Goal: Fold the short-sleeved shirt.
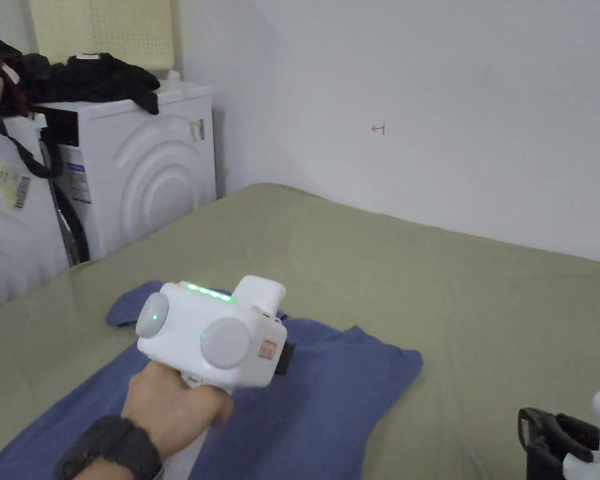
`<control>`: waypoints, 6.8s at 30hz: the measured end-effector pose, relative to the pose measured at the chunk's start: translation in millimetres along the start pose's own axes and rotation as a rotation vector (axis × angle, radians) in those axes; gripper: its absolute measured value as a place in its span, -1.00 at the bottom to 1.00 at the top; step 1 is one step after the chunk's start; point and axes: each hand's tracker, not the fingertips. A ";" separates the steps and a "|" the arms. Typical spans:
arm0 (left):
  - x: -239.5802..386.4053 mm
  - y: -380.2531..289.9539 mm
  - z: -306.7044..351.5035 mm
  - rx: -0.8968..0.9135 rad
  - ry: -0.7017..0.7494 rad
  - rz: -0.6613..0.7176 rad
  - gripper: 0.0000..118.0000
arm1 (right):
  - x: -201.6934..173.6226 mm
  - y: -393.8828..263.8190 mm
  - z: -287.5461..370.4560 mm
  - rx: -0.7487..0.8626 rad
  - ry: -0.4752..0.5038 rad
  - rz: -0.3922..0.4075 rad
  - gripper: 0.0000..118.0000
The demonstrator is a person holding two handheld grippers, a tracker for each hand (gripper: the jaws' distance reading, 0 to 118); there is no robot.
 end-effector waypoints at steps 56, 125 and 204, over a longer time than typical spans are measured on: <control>454.5 124.3 -61.5 0.106 -0.681 -0.606 -0.93 | 144.4 -71.7 159.1 0.007 -0.282 -0.246 -0.98; 177.7 70.4 -229.1 -0.373 -0.094 0.046 0.58 | 256.6 -98.1 99.6 -0.157 -0.382 -0.271 -0.98; 85.8 224.9 -19.9 0.341 -0.325 0.078 -1.00 | 412.1 115.1 -16.7 0.174 -0.340 -0.251 -0.85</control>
